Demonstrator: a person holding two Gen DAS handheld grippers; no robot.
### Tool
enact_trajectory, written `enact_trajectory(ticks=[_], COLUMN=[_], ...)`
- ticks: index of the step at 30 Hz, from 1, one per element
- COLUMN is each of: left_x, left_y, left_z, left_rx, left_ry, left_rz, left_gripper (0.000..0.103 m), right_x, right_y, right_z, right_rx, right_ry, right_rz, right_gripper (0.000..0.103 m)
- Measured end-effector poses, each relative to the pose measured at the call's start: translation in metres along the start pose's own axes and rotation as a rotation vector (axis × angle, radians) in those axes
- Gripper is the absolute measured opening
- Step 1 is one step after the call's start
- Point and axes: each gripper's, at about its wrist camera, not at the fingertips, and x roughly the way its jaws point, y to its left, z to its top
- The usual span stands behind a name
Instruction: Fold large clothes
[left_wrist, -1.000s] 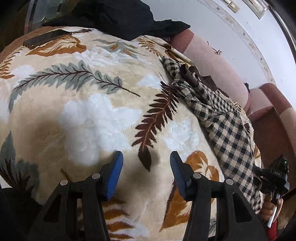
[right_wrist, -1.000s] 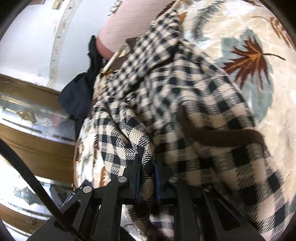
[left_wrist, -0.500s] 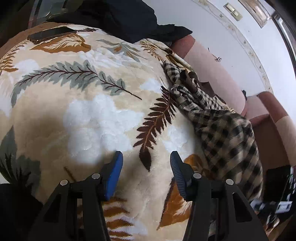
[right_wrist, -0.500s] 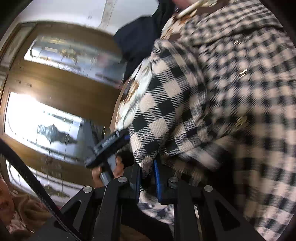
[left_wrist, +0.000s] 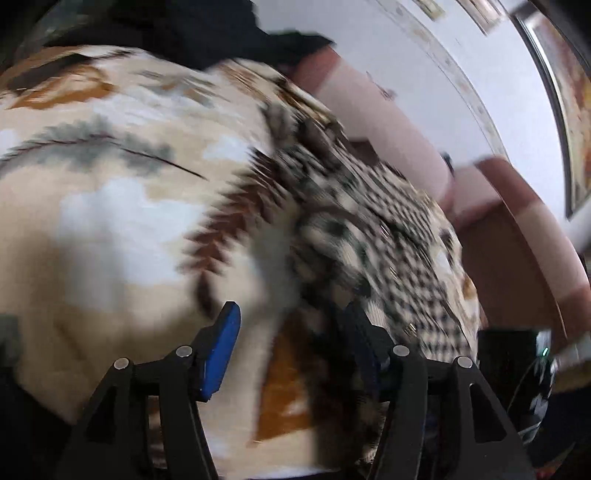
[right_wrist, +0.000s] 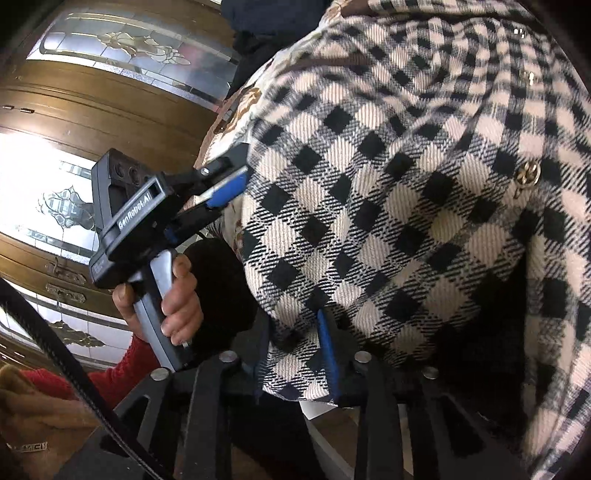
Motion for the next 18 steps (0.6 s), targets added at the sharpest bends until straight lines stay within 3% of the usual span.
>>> enact_trajectory(ticks=[4,6,7,8,9,12,14,18], left_x=[0.027,0.039,0.045,0.051,0.053,0.043,0.031,0.008], left_y=[-0.027,-0.039,-0.045,-0.052,-0.056,-0.061,-0.054,-0.026], left_z=[0.000,0.000,0.000,0.000,-0.001,-0.002,-0.001,-0.001], left_rx=[0.064,0.088,0.101,0.127,0.145,0.170,0.150,0.066], left_ry=[0.080,0.109,0.130,0.162,0.181,0.153,0.131,0.114], left_rz=[-0.038,-0.041,-0.044,-0.046,-0.035,0.046,0.096,0.161], left_gripper=[0.058,0.058,0.052,0.016,0.003,0.002,0.002,0.002], right_x=[-0.060,-0.110,-0.137,-0.160,-0.190,-0.233,-0.248,-0.233], right_y=[0.006,-0.005,-0.016,-0.027,-0.045,-0.080,-0.105,-0.120], right_z=[-0.008,-0.018,-0.025,-0.030,-0.042,-0.064,-0.077,-0.083], right_rx=[-0.009,0.041,0.084,0.124,0.207,0.356,0.416,0.438], right_ry=[-0.140,-0.258,-0.324,-0.370,-0.436,-0.493,-0.496,-0.483], right_rz=[-0.111,-0.215,-0.275,-0.326,-0.425,-0.575,-0.583,-0.497], right_gripper=[0.031,0.046,0.052,0.063,0.066,0.066,0.066,0.066])
